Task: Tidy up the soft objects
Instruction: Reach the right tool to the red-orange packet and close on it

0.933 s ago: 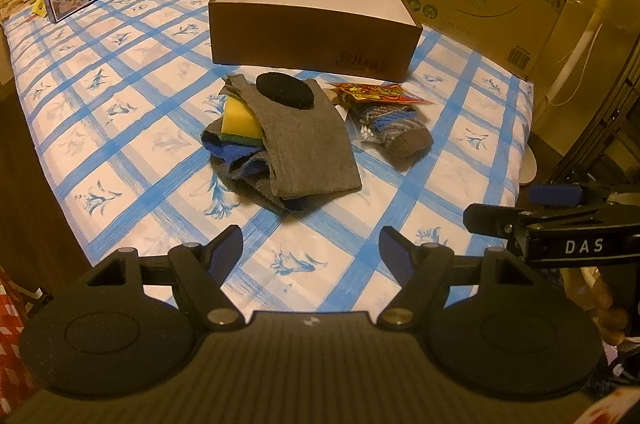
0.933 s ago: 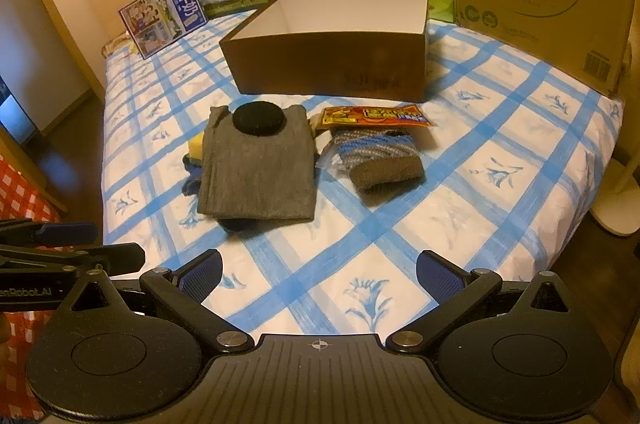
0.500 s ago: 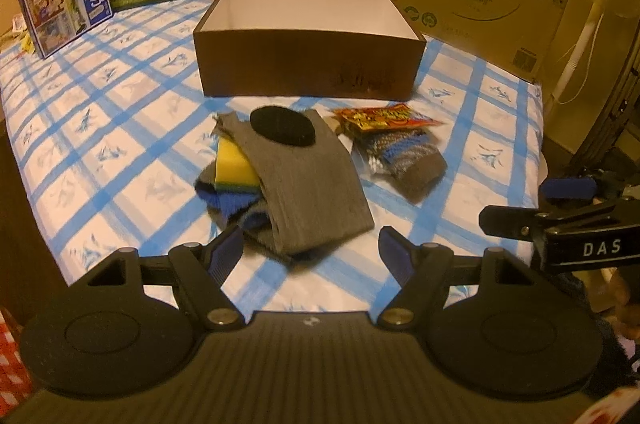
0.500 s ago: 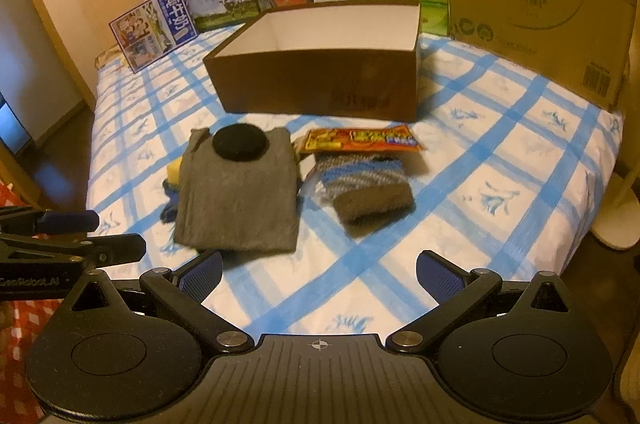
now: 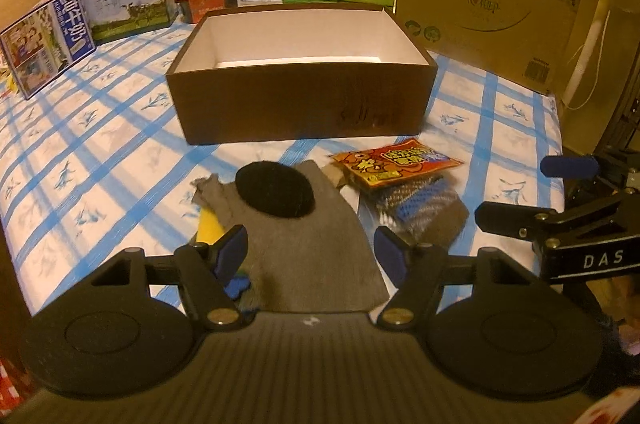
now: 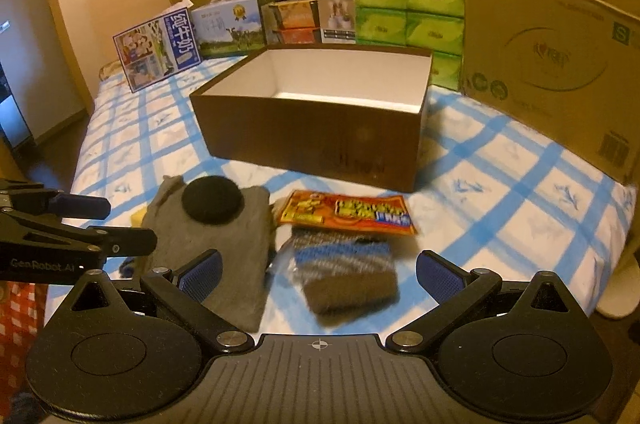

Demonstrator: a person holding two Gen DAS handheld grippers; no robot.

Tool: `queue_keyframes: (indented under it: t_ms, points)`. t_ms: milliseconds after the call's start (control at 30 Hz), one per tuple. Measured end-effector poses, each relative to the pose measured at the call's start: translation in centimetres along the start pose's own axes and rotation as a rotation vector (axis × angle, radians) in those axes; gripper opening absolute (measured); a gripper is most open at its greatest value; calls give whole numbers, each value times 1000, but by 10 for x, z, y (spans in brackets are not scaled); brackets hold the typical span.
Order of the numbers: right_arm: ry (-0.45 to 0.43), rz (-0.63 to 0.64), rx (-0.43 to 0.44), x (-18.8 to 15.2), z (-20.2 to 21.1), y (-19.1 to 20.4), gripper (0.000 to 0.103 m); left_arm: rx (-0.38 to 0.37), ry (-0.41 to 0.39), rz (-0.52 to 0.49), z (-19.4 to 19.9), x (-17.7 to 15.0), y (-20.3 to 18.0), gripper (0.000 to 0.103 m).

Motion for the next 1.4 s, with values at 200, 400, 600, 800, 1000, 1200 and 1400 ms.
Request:
queue_keyframes:
  t_ms: [200, 400, 600, 800, 1000, 1200, 1400]
  points:
    - [-25, 57, 5, 8, -28, -6, 98, 14, 10, -17, -29, 10, 4, 68]
    - [-33, 166, 5, 6, -61, 0, 93, 31, 21, -5, -52, 15, 18, 68]
    - [-17, 272, -4, -4, -96, 11, 89, 46, 44, 10, -71, 12, 28, 68]
    - [-8, 343, -26, -8, -124, 20, 85, 53, 59, 29, -82, 10, 37, 68]
    - [1, 326, -21, -1, -146, 22, 73, 62, 66, 32, -91, 12, 41, 68]
    - [3, 191, -4, 13, -150, 11, 40, 78, 75, 29, -100, 14, 43, 69]
    - [-24, 176, -29, 20, -150, 6, 37, 110, 80, 21, -111, 16, 45, 73]
Point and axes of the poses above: each gripper's, at about its wrist camera, not at the fingertips, and z roughly against the way its jaws point, y to its left, x to its top, the point moved 10 cm from there along -z, roughly the way its jaws point, and after that the axes turned 12 degrees about -x, right-handed, at the moved point
